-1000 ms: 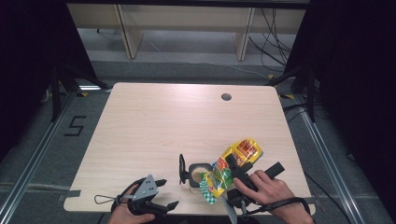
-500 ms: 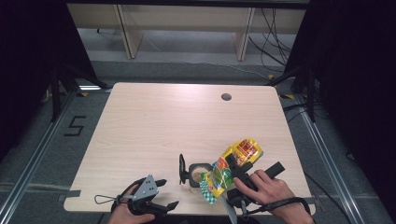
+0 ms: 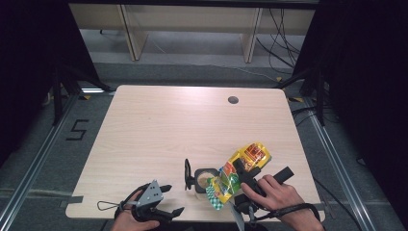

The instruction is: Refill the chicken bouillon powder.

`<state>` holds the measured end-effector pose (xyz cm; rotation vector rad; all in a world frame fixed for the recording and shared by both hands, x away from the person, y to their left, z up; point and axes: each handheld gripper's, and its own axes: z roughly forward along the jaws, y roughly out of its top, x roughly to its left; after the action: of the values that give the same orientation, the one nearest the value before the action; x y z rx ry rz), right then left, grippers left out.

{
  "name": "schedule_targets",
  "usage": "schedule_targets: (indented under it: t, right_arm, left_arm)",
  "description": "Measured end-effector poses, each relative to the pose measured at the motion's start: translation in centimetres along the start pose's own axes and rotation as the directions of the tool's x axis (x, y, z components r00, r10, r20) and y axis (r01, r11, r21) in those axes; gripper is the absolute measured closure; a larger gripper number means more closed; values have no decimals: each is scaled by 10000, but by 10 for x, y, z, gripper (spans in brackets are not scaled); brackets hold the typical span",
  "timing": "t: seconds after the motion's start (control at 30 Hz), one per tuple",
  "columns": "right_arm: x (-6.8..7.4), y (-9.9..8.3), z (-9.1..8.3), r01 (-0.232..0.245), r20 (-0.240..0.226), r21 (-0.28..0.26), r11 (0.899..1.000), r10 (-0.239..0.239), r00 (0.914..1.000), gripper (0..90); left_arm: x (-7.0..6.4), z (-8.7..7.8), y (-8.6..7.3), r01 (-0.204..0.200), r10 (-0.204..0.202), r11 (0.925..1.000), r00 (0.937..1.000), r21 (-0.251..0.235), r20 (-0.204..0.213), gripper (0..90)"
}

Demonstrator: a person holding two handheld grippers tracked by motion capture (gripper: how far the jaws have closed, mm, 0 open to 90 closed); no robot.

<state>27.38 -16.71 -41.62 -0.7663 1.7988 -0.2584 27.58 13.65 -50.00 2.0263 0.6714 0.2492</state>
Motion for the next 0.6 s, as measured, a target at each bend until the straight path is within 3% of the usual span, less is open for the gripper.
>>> schedule_targets:
  t: [0.13, 0.17, 0.37, 0.4, 0.53, 0.57, 0.6]
  right_arm:
    - [-1, -1, 1, 196, -1, -33, 9998, -196, 9998, 466]
    - [0, 0, 0, -57, -39, 32, 10000, 58, 10000, 467]
    - [1, 0, -1, -188, -30, 88, 9998, 189, 9998, 467]
    - [-1, -1, 0, 138, 25, -2, 9999, -138, 9999, 467]
    - [-1, -2, 0, 107, 27, -17, 9999, -107, 9999, 467]
    - [1, -1, -1, -210, -19, 80, 9997, 210, 9998, 467]
    - [1, -1, -1, -217, -18, 72, 9997, 217, 9998, 467]
  left_arm:
    - [0, 0, 0, -31, 31, 10000, 10000, 5, 6, 167]
    - [0, 0, 0, -51, 51, 10000, 10000, -1, -18, 168]
    - [0, 0, 0, -6, 6, 10000, 10000, -4, -13, 167]
    - [0, 0, 0, 40, -40, 10000, 10000, -4, 1, 167]
    - [1, 0, 0, -91, 91, 10000, 10000, 7, -3, 167]
    - [1, 0, 0, -90, 90, 10000, 10000, 6, -1, 168]
    - [1, 0, 0, -95, 95, 10000, 10000, 3, 5, 168]
